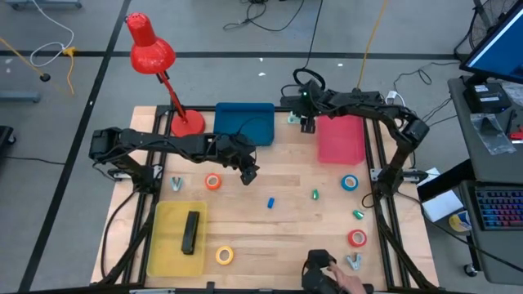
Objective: Pick and place Stapler, Stapler remover, tape
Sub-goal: Put the light blue stapler into the yellow bin
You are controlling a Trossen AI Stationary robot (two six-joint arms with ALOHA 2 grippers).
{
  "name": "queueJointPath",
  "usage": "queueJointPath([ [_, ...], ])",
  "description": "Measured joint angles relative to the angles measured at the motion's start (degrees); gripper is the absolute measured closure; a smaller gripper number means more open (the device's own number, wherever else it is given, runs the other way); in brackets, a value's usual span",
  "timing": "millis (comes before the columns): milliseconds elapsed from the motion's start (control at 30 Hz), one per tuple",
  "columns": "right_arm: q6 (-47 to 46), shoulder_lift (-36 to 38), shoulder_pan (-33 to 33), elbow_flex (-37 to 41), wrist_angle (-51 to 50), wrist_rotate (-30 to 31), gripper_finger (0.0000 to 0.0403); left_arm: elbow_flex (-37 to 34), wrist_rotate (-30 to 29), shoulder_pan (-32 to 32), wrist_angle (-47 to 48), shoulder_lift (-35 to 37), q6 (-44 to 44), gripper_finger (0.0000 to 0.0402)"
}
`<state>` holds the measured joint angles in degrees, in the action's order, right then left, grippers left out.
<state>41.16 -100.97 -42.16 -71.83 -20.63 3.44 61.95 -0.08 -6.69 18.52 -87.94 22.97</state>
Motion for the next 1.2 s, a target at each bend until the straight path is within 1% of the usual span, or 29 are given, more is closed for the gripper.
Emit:
queueJointPath([
  [133,-0.1,-0.5,-0.8,0.0,0.9,-1.0,0.0165,0.0,0.0,-0.1,0.0,0.0,0.0,0.0229],
  [267,0.1,-1.8,-0.9,0.0,2.1,-3.6,0.0165,0.0,0.0,-0.1,0.0,0.0,0.0,0.0229],
  [433,0.1,-5.3,-0.9,-0.1,3.3,-3.4,0.0165,0.0,0.0,-0.1,-0.2,0.0,0.0,0.0229],
  [533,0.3,-7.6,-0.9,0.0,4.4,-1.2,0.0165,0.0,0.1,-0.1,-0.2,0.0,0.0,0.0229],
  [700,0.1,-8.8,-0.9,0.0,4.9,-0.5,0.017,0.0,0.1,-0.1,-0.3,0.0,0.0,0.0229],
  [800,0.1,-8.9,-0.9,0.0,4.7,-0.4,0.0194,0.0,0.2,-0.1,-0.3,0.0,-0.2,0.0229],
  [967,0.1,-8.5,-0.9,0.0,3.9,1.2,0.026,0.0,0.2,-0.1,-0.3,0.0,-0.4,0.0229],
  [1033,0.1,-8.3,-0.8,0.0,3.9,1.9,0.028,0.0,0.2,-0.1,-0.3,0.0,-0.4,0.0229],
  [1100,0.1,-8.0,-0.5,0.0,3.7,2.9,0.0292,0.0,0.2,-0.1,-0.3,0.0,-0.4,0.0229],
  [1200,0.1,-6.9,0.1,0.0,3.8,2.8,0.0294,0.0,0.2,-0.1,-0.4,0.0,-0.2,0.0229],
])
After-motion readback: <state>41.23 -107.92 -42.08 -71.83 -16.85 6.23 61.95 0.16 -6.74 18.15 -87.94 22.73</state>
